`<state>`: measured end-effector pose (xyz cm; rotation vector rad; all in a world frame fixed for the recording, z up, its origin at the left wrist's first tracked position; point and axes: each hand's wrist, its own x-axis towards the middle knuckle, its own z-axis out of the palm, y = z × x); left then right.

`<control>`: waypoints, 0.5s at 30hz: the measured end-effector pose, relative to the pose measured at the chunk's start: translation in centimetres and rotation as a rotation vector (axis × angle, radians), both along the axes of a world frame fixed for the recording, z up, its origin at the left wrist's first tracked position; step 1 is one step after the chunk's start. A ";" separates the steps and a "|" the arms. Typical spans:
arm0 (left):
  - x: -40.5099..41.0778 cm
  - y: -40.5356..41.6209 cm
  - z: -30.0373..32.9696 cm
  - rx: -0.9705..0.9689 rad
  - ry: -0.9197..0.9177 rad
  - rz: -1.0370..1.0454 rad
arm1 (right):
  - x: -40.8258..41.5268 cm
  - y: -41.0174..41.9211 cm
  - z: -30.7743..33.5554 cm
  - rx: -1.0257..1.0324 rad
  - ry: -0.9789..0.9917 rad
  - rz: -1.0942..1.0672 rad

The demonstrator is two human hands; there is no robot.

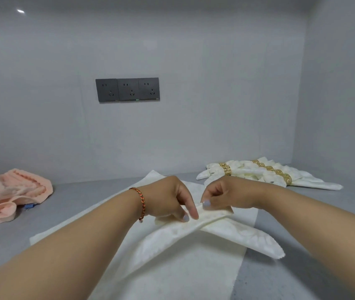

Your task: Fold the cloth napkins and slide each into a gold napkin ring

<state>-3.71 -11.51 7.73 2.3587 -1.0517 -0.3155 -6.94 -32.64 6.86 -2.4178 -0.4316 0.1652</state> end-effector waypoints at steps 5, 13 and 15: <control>0.2 -1.7 -1.6 -0.067 0.007 0.005 | -1.2 -6.6 0.7 -0.133 -0.105 -0.400; 0.0 -2.9 -3.6 -0.143 0.060 0.026 | -1.2 -17.8 -2.6 -0.645 -0.083 -0.946; 0.2 -2.6 -3.9 -0.147 0.066 0.034 | -1.4 -18.9 -4.0 -0.678 0.001 -1.012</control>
